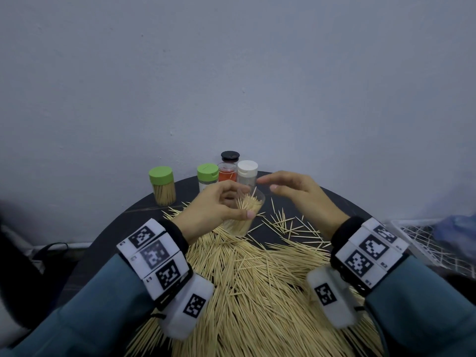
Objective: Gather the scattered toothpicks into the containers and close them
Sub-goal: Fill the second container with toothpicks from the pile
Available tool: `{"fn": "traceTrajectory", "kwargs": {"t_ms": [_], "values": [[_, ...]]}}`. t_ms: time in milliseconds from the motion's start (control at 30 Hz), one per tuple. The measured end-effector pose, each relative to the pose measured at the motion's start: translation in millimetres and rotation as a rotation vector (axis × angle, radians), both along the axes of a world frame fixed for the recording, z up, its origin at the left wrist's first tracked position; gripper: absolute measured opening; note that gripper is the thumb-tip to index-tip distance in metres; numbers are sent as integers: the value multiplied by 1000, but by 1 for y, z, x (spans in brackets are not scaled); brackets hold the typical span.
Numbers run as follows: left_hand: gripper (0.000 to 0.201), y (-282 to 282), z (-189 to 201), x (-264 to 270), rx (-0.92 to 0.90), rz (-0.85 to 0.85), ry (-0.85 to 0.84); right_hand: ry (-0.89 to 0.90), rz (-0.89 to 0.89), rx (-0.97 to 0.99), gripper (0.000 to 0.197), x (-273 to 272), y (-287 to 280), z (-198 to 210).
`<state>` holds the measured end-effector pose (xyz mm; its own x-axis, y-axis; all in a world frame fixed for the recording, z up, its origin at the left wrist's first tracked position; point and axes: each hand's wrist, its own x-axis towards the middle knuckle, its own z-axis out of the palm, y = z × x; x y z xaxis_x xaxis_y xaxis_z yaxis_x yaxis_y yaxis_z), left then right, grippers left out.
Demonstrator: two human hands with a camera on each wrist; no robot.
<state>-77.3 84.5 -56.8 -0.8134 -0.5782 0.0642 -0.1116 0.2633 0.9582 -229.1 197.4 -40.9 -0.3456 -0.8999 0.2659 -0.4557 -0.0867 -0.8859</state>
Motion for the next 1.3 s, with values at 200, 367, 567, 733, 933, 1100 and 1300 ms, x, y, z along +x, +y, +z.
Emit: {"fn": "traceTrajectory", "kwargs": {"t_ms": [200, 367, 567, 733, 933, 1100, 1300], "values": [[51, 6, 1, -1, -35, -46, -3, 621, -21, 790, 37, -23, 16, -1], [50, 10, 0, -2, -68, -76, -10, 763, 47, 1116, 60, -18, 21, -15], [52, 12, 1, -1, -87, -92, -35, 803, 79, 1115, 52, -10, 12, -22], [52, 11, 1, -1, -89, -94, -40, 844, 98, 1095, 40, -4, 5, -25], [52, 12, 1, -1, -92, -100, -60, 881, 94, 1103, 45, -4, 2, -23], [52, 11, 0, -1, -102, -96, -65, 827, 84, 1097, 38, -7, -2, -26], [52, 10, 0, -1, -96, -90, -55, 511, 145, 1014, 21, -10, -10, -33]]}}
